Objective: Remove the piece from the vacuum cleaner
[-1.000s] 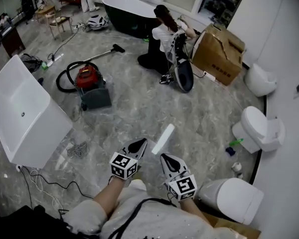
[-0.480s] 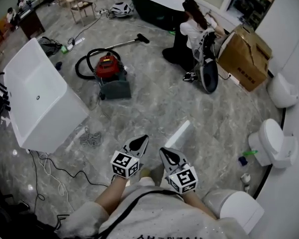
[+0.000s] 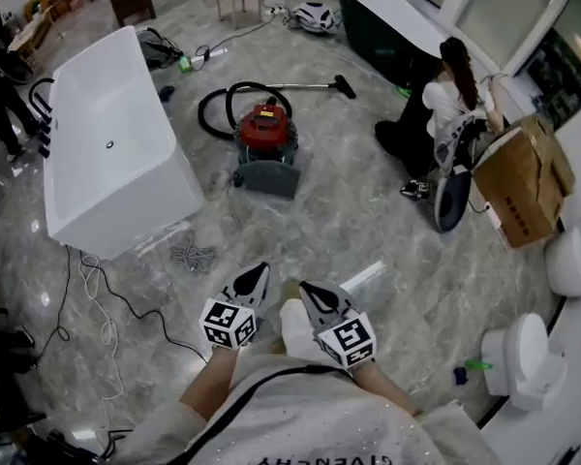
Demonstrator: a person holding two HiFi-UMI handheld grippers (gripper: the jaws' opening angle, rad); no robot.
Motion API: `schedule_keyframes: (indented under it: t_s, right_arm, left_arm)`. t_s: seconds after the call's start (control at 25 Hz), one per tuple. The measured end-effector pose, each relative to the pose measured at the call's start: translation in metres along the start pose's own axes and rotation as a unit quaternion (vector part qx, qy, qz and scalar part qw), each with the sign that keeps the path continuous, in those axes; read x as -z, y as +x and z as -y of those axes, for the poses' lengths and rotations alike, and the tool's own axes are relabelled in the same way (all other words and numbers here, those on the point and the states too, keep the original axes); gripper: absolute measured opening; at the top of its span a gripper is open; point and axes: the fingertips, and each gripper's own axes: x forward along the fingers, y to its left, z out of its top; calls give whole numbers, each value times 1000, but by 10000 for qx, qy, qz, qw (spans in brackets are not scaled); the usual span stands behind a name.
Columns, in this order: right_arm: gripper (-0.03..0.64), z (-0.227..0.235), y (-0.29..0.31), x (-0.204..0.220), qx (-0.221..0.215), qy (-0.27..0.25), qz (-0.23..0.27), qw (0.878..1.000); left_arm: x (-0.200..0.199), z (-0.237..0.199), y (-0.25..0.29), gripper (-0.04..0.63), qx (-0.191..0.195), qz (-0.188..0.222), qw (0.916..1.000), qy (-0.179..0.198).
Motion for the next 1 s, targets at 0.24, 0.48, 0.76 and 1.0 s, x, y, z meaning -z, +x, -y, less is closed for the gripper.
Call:
schedule_keyframes:
  t_s: [0.24, 0.48, 0.76, 1.0]
  right_arm:
    - [15, 30, 59, -20, -657, -233, -124, 9975]
    - [15, 64, 99, -30, -1060, -261, -203, 9938]
    - [15, 115, 121, -22, -1085, -104, -464, 9930]
    - [15, 143, 139, -10, -1084, -28, -703, 9916]
  left_arm:
    - [-28, -46, 23, 20, -476, 155, 9987, 15]
    - [-44, -80, 59, 20, -821, 176, 9964, -138]
    - [-50, -102, 102, 20, -969, 78, 9947, -323]
    - [-43, -106, 129, 20, -917, -116, 9947, -450]
